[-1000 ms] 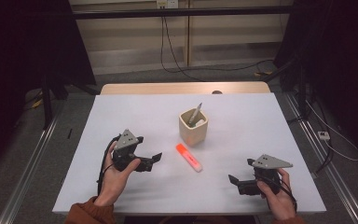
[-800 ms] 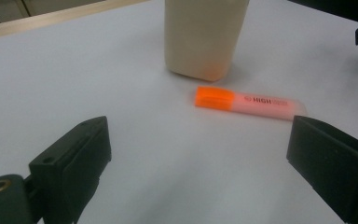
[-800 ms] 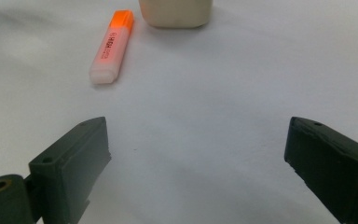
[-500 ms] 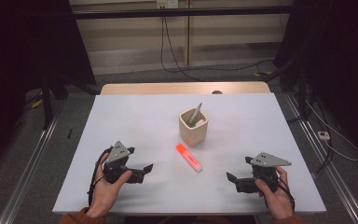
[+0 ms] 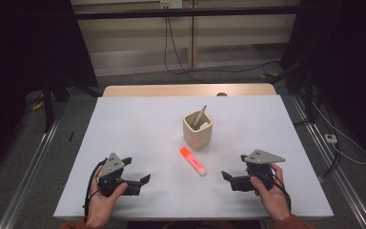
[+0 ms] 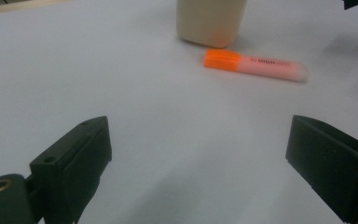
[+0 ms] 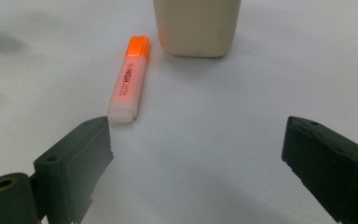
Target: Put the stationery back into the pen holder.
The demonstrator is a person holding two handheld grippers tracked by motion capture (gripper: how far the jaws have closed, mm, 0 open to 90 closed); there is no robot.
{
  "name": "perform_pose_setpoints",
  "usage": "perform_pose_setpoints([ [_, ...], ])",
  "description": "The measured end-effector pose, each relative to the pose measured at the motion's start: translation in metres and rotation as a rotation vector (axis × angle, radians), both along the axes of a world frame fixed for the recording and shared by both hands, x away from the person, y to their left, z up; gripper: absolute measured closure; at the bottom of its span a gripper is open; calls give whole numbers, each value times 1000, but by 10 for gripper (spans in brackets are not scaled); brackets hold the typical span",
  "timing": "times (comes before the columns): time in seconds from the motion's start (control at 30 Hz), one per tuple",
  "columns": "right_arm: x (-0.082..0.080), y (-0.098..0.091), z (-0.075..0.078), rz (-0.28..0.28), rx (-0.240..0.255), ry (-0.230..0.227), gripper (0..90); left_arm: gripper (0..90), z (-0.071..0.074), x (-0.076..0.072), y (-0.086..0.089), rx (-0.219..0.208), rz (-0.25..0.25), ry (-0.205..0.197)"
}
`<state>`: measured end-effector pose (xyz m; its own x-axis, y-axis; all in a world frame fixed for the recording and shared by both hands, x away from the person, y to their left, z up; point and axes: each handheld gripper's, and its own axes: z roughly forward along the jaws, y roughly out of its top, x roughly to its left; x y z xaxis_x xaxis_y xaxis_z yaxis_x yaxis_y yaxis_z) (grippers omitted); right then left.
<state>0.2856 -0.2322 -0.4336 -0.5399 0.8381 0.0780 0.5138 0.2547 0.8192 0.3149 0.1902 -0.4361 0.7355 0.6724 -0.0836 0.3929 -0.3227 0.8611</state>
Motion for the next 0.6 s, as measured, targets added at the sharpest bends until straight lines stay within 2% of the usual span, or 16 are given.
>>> perform_pose_setpoints([
  [0.03,1,1,1,4,-5,5,76,67,1,-1,0,8,-5,-5],
  [0.07,2,2,1,3,-7,10,76,67,1,-1,0,-2,-10,-3],
  [0.27,12,14,5,25,-21,37,78,67,0,-1,0,15,0,-10],
  [0.5,29,39,8,113,-55,108,61,67,-1,0,1,19,6,-22],
  [0.6,38,48,10,128,-65,129,59,67,-1,1,1,13,12,-13],
])
